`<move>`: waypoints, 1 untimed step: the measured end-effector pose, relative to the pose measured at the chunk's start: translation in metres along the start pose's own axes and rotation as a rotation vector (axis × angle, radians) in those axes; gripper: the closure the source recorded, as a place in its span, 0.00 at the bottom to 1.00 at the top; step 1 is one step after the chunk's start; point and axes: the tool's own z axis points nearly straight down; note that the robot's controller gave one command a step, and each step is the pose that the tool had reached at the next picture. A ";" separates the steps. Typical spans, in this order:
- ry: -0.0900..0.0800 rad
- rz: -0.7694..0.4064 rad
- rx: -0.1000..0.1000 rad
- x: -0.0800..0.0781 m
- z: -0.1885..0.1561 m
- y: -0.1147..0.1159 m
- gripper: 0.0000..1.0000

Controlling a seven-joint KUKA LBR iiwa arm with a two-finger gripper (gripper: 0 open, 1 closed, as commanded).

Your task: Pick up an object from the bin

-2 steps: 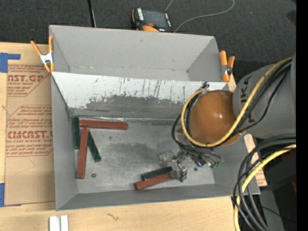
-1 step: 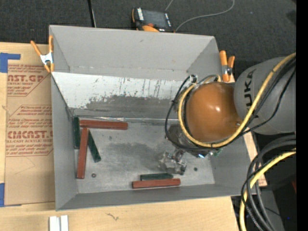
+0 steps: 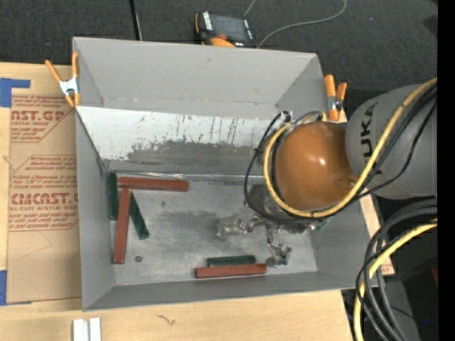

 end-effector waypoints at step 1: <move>0.001 -0.002 -0.003 -0.035 0.022 0.041 0.00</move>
Offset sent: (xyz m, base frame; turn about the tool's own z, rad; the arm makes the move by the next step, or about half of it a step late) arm -0.0123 0.0483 -0.0200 0.0018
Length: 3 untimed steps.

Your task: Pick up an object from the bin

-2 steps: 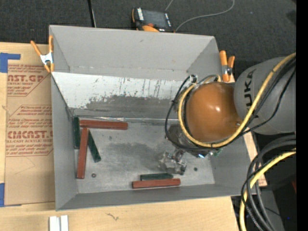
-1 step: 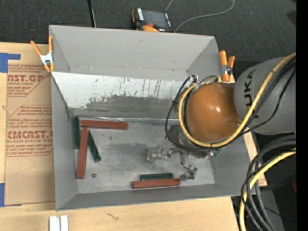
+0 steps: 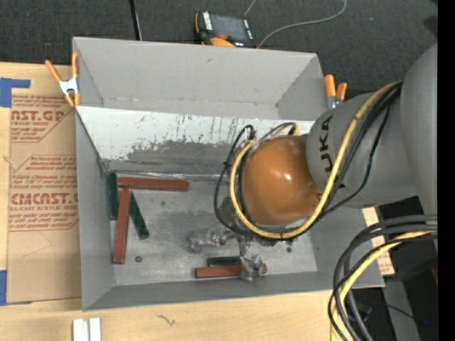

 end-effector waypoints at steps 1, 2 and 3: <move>-0.001 0.015 0.004 0.010 0.016 -0.007 0.00; 0.001 -0.185 0.003 -0.011 0.015 -0.008 0.00; 0.000 -0.176 0.006 0.008 0.015 -0.051 0.00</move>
Offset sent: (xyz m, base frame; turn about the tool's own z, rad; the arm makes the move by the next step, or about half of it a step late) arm -0.0004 -0.0133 -0.0154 0.0143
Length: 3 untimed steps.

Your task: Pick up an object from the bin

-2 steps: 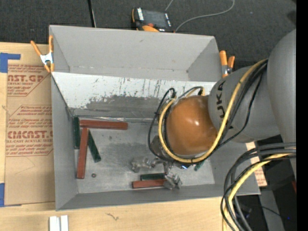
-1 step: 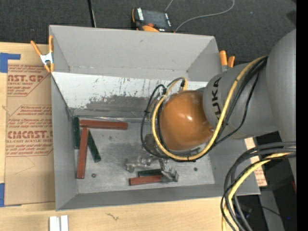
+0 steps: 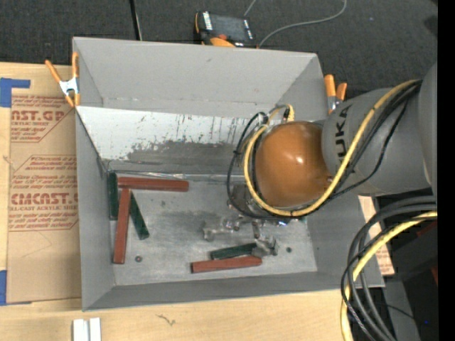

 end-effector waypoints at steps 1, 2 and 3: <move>-0.003 0.108 0.002 -0.005 -0.065 0.010 0.00; -0.004 0.137 -0.002 -0.053 -0.081 0.044 0.00; 0.003 0.363 -0.005 -0.037 -0.036 0.062 0.00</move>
Offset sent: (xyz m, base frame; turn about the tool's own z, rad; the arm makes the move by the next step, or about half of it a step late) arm -0.0086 0.0078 0.0632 0.1059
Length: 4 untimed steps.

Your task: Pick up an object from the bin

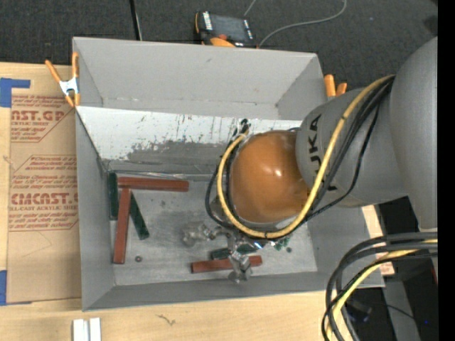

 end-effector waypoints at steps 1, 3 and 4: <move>-0.008 0.009 0.006 0.025 0.036 -0.039 0.00; -0.012 -0.018 0.011 -0.015 -0.115 -0.090 1.00; -0.005 -0.019 0.004 -0.014 -0.110 -0.088 0.00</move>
Offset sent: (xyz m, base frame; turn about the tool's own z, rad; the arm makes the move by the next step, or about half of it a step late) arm 0.0075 -0.0452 -0.0356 0.0059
